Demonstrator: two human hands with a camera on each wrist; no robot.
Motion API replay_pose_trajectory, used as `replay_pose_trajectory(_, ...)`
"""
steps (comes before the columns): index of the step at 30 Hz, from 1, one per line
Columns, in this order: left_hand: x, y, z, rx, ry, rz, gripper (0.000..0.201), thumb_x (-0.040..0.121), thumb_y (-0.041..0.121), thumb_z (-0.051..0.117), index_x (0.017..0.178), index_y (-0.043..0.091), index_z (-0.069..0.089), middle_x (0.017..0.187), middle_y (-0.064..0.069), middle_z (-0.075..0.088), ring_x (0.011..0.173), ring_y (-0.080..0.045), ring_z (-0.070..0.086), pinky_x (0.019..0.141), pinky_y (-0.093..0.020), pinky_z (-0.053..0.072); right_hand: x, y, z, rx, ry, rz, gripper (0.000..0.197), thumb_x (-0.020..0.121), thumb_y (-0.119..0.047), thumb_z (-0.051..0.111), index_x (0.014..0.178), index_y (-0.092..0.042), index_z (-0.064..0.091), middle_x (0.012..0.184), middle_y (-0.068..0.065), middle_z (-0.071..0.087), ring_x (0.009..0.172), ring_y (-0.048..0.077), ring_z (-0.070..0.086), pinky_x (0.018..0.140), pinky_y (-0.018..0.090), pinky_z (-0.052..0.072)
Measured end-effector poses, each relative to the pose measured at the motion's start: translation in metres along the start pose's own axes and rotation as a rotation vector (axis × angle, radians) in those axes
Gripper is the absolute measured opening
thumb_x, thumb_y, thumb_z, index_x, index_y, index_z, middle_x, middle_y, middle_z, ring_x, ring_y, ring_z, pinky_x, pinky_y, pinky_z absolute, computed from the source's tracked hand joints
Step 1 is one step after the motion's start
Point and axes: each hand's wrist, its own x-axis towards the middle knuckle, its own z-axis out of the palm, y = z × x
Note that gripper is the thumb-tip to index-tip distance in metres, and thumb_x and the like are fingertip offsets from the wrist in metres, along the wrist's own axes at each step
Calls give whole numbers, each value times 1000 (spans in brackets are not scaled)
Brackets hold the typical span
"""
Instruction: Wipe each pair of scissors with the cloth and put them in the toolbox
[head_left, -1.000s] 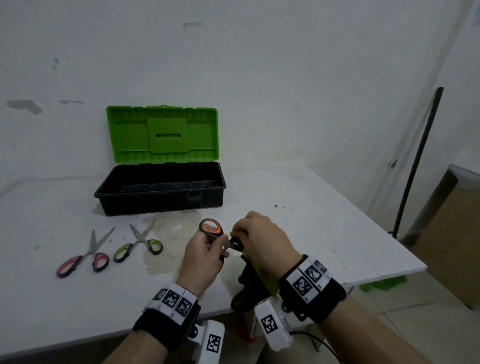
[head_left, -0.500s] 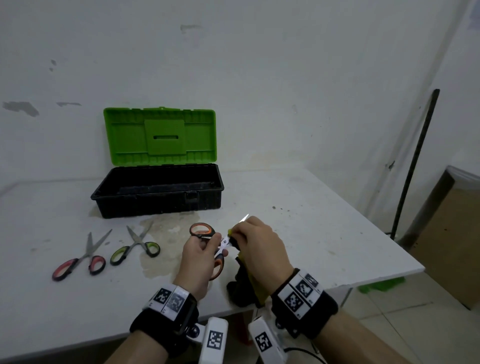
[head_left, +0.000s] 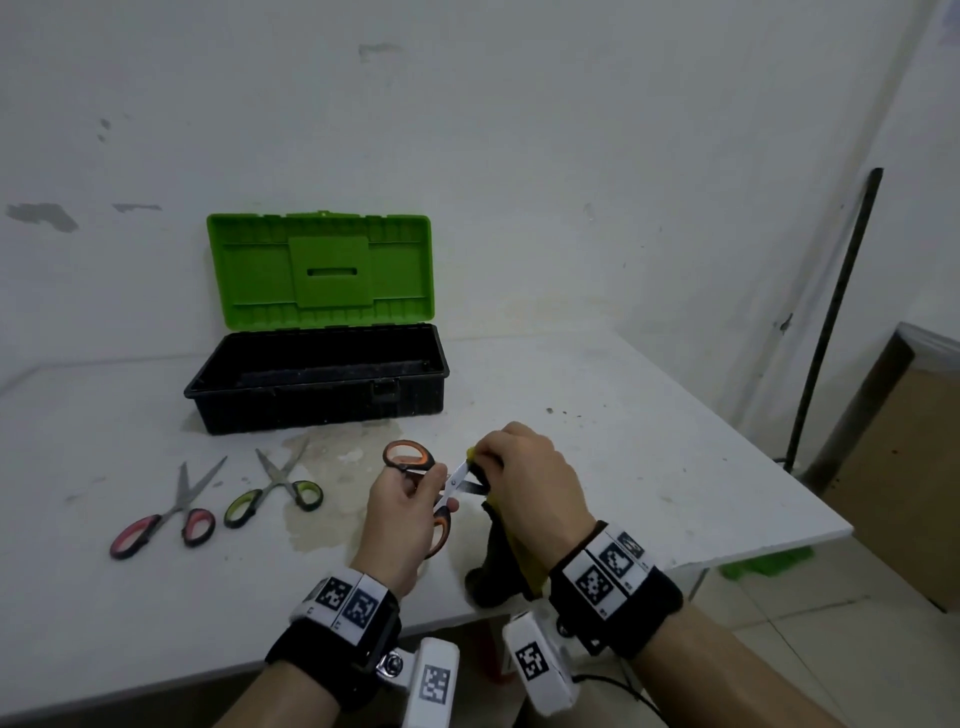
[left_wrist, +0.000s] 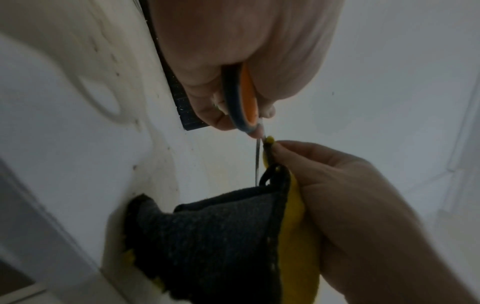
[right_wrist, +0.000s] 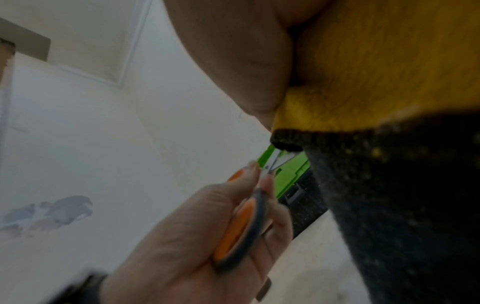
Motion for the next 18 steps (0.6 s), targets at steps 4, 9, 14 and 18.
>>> replay_pose_trajectory(4,-2,-3,-3,0,11,-27,17,99,14,59,103,-2,61,96,-21,70,66,-18,71,60,-30,56,10,11,-6,-1,45,107,20,96,-19,47,86,-21,64,94,-5,53,75,23,56,65,36,49)
replay_pose_trajectory(9,-2,-5,-4,-123,44,-107,15,99,19,59,93,5,59,85,-17,65,63,-19,65,59,-32,50,-2,-2,-4,44,-22,12,20,97,-24,49,92,-22,68,96,-6,55,81,19,56,71,38,51)
replay_pose_trajectory(14,-7,4,2,-324,31,-284,38,102,39,50,99,4,65,93,-18,72,80,-31,70,67,-39,57,-13,-11,13,16,-137,-50,22,97,-26,49,100,-24,71,102,-3,57,89,21,59,73,38,52)
replay_pose_trajectory(18,-7,5,1,-339,-22,-325,35,106,30,44,105,2,65,104,-19,72,94,-34,70,76,-42,55,-8,-3,12,0,-124,-18,23,97,-27,48,99,-23,70,101,-3,57,89,23,60,72,39,52)
